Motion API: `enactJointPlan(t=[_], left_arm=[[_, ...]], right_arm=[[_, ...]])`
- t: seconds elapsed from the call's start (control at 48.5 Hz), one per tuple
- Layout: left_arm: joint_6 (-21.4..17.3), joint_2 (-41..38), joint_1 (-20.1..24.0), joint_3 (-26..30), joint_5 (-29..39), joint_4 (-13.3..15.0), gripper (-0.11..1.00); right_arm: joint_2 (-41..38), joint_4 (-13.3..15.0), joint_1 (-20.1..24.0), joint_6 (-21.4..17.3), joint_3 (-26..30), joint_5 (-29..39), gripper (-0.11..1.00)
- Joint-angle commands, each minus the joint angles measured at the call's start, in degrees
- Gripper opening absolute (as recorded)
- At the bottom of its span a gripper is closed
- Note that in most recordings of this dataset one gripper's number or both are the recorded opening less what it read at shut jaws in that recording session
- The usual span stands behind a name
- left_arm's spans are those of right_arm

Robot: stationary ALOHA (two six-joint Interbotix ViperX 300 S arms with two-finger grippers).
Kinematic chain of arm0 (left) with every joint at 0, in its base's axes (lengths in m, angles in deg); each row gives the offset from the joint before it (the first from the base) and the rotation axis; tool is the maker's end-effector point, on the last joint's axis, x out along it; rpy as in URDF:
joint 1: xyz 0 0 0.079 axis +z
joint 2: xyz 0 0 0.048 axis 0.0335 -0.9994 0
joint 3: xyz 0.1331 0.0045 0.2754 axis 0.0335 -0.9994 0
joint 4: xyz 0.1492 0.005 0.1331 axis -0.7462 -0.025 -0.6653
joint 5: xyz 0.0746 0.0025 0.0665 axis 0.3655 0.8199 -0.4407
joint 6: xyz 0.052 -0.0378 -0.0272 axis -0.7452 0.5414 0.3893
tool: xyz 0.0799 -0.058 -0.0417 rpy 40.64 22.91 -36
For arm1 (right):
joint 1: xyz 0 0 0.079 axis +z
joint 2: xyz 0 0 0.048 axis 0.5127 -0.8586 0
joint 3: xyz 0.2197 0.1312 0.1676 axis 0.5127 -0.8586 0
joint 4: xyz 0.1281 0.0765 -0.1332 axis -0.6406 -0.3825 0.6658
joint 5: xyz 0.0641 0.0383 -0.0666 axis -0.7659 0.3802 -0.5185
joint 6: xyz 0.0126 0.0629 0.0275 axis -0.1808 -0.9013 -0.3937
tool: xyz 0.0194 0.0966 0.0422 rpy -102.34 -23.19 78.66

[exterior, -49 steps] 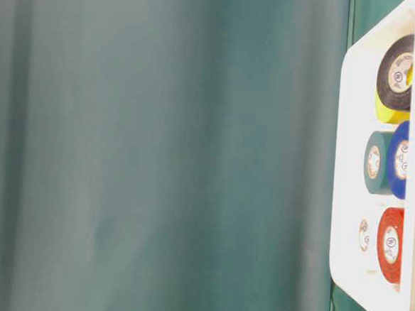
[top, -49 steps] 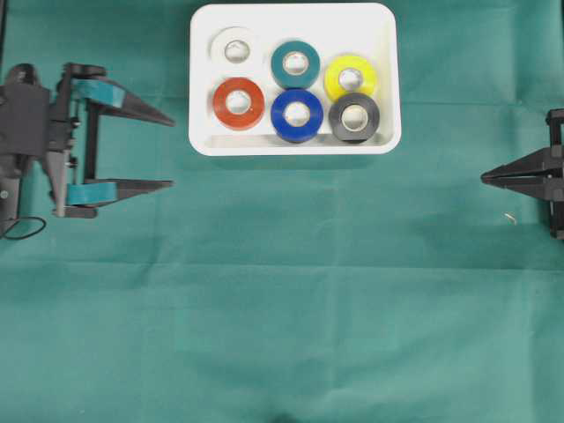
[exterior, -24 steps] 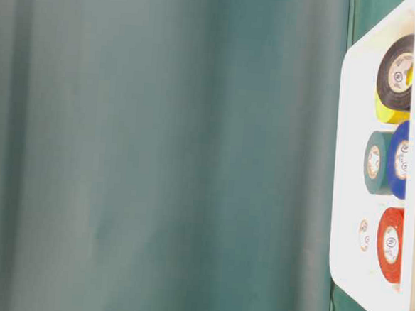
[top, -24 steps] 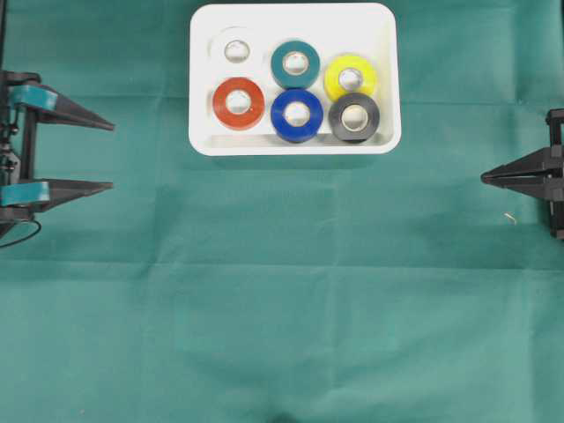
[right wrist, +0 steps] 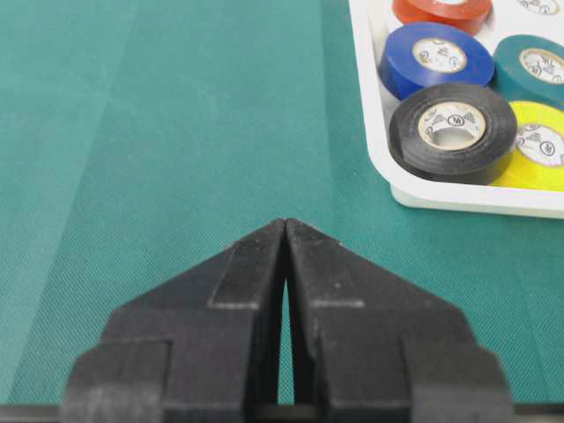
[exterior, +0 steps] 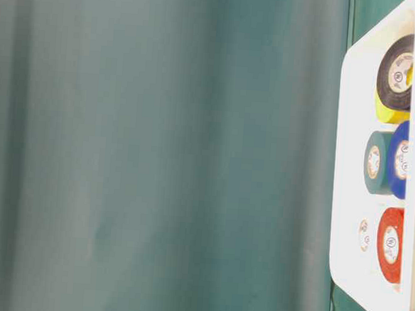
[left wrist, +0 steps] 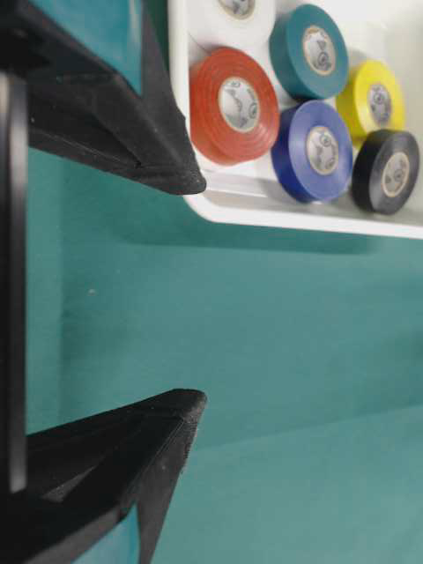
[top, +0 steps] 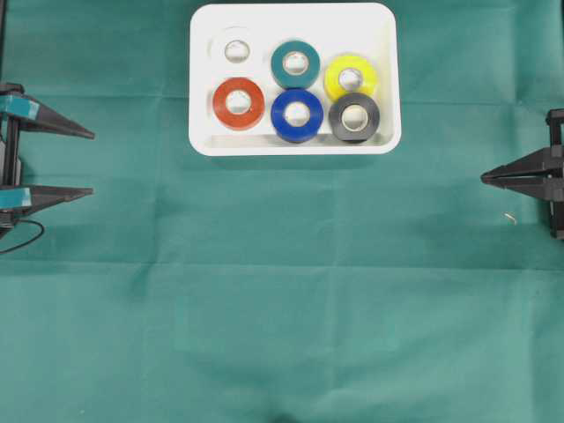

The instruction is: Put the tape into the white case with the left arm.

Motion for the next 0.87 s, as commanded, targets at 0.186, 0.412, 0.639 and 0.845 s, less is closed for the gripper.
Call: enactJointPlan(t=[0.186,0.412,0.639,0.845], left_arm=[[0.09,3.6,0.44,-2.02,0.0,0.0,0.93],[0.09,5.54,0.88,-2.99,0.88,0.0,0.93],[0.09,5.45,0.88,-2.99,0.97,0.0,0.93],[0.09,5.45,0.97,-2.99,0.97,0.0,0.93]], right_arm=[[-0.26,0.0,-0.09,0.09,0.62,-0.53,-0.09],[-0.26,0.09,-0.09,0.09,0.35,-1.14,-0.09],[-0.35,0.0,-0.09,0.09,0.26,-1.14,-0.09],[-0.35,0.0,-0.09,0.09,0.35,-1.14,-0.09]])
